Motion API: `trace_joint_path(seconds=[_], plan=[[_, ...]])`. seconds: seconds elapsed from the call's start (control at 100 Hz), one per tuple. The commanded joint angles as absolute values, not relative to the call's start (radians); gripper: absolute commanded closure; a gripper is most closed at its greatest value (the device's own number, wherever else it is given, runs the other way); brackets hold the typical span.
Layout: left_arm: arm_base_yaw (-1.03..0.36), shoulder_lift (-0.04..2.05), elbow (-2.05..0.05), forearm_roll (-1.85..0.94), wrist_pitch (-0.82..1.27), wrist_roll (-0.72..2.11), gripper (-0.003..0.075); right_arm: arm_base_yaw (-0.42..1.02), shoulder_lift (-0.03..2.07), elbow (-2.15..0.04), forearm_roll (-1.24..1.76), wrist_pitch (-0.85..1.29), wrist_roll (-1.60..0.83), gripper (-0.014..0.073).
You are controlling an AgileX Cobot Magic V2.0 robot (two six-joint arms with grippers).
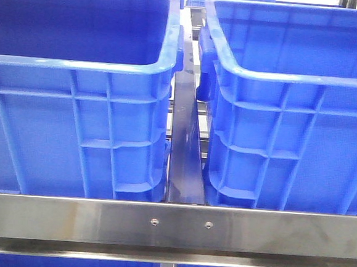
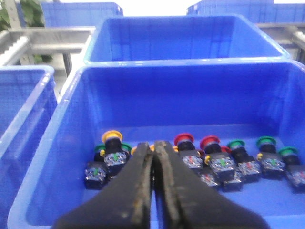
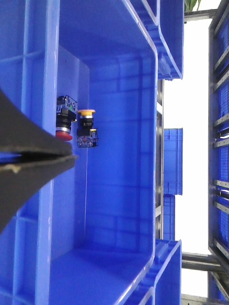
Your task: Pick red and yellow buttons and place in box
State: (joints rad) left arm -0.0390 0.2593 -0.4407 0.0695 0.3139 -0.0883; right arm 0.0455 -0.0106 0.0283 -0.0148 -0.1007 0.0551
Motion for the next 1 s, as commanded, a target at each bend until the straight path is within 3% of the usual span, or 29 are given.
trace_joint_path(seconds=[0.0, 0.44, 0.75, 0.99], plan=[[-0.044, 0.228, -0.409, 0.116, 0.152, -0.117, 0.0739, 0.048, -0.032, 0.027, -0.026, -0.178, 0.056, 0.0661], [-0.04, -0.039, -0.112, 0.182, 0.084, -0.115, 0.0739, 0.048, -0.032, 0.027, -0.026, -0.178, 0.056, 0.0661], [-0.04, -0.039, 0.008, 0.194, -0.107, -0.115, 0.0739, 0.048, -0.032, 0.027, -0.026, -0.178, 0.056, 0.0661], [-0.04, -0.039, 0.008, 0.106, -0.101, -0.115, 0.0739, 0.048, -0.032, 0.027, -0.026, -0.178, 0.056, 0.0661]])
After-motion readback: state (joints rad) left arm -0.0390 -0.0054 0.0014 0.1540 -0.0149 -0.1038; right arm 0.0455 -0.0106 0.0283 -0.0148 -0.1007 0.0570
